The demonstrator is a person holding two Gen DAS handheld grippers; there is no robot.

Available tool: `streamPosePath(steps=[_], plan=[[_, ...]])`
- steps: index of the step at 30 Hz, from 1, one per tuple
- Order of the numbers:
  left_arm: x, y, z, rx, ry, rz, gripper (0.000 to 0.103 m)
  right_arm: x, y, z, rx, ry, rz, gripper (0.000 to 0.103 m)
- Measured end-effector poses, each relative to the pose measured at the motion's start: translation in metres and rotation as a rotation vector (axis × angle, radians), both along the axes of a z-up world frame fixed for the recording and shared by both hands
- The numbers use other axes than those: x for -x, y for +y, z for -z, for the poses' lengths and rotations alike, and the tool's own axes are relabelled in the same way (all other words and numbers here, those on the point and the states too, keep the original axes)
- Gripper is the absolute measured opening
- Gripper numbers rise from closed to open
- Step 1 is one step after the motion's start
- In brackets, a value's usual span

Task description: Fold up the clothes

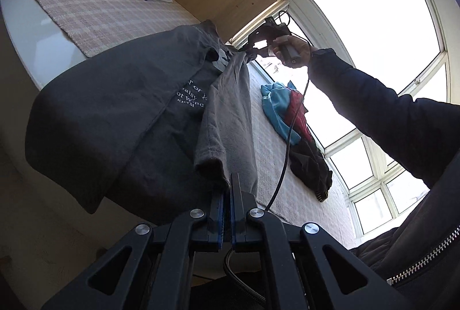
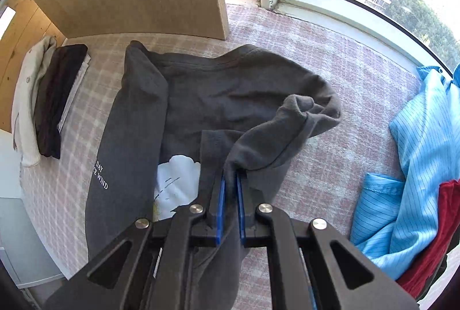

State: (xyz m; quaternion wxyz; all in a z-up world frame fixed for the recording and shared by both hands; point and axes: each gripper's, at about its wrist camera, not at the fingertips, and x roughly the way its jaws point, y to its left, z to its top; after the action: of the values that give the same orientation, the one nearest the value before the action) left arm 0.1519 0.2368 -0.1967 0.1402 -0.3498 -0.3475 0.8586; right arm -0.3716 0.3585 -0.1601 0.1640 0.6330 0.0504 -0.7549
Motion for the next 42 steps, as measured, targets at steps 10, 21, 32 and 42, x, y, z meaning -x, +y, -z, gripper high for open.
streamPosePath(steps=[10, 21, 32, 42], plan=[[-0.011, 0.002, 0.019, -0.021, -0.041, 0.0, 0.002, -0.024, -0.062, 0.03, -0.189, 0.062, -0.113, 0.008], [-0.009, -0.021, 0.023, -0.061, -0.063, -0.01, 0.002, -0.073, -0.03, -0.03, -0.129, 0.162, -0.174, 0.031], [0.013, -0.034, -0.009, -0.046, -0.031, 0.115, 0.002, -0.393, 0.091, -0.025, 0.233, 0.021, -0.428, 0.031], [0.023, -0.014, -0.032, 0.011, -0.01, 0.23, 0.002, -0.536, 0.073, 0.019, 0.165, 0.173, -0.46, 0.031]])
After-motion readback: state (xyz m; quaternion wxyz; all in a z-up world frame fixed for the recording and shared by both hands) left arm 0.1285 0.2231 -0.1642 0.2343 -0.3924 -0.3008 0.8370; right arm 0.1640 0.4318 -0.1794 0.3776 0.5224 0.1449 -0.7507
